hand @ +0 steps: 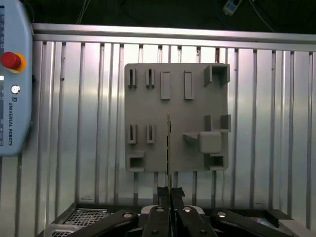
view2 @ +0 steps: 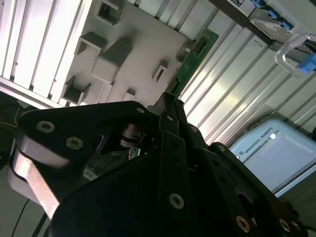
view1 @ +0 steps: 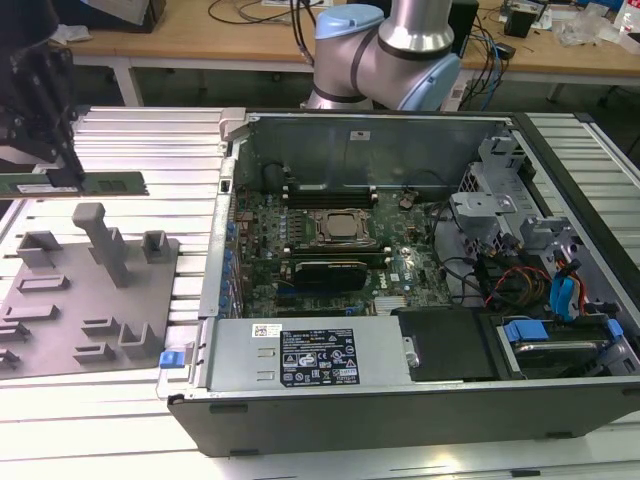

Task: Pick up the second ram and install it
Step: 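Pick up the second ram and move it above second insertion slot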

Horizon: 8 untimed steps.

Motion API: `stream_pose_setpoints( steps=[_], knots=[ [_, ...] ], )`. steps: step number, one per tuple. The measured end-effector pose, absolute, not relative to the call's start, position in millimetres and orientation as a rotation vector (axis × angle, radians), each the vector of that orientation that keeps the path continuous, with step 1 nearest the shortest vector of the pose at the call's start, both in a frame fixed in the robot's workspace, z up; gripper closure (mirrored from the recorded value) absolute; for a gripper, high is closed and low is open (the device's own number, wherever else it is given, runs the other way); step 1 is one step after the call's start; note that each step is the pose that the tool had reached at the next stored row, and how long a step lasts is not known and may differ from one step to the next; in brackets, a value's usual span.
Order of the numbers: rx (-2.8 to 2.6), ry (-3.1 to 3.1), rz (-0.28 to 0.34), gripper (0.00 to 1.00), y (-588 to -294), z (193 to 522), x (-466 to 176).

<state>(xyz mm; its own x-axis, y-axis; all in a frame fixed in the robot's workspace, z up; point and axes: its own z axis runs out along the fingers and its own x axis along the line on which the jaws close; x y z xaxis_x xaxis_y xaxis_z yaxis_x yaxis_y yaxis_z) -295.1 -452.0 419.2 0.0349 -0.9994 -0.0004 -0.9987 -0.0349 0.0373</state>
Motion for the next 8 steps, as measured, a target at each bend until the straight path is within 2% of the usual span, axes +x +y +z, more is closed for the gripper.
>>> stream_pose_setpoints(
  steps=[8],
  knots=[
    [2.241, -2.164, -0.041, 0.87, -452.1, 419.2, -276.7]
  ],
)
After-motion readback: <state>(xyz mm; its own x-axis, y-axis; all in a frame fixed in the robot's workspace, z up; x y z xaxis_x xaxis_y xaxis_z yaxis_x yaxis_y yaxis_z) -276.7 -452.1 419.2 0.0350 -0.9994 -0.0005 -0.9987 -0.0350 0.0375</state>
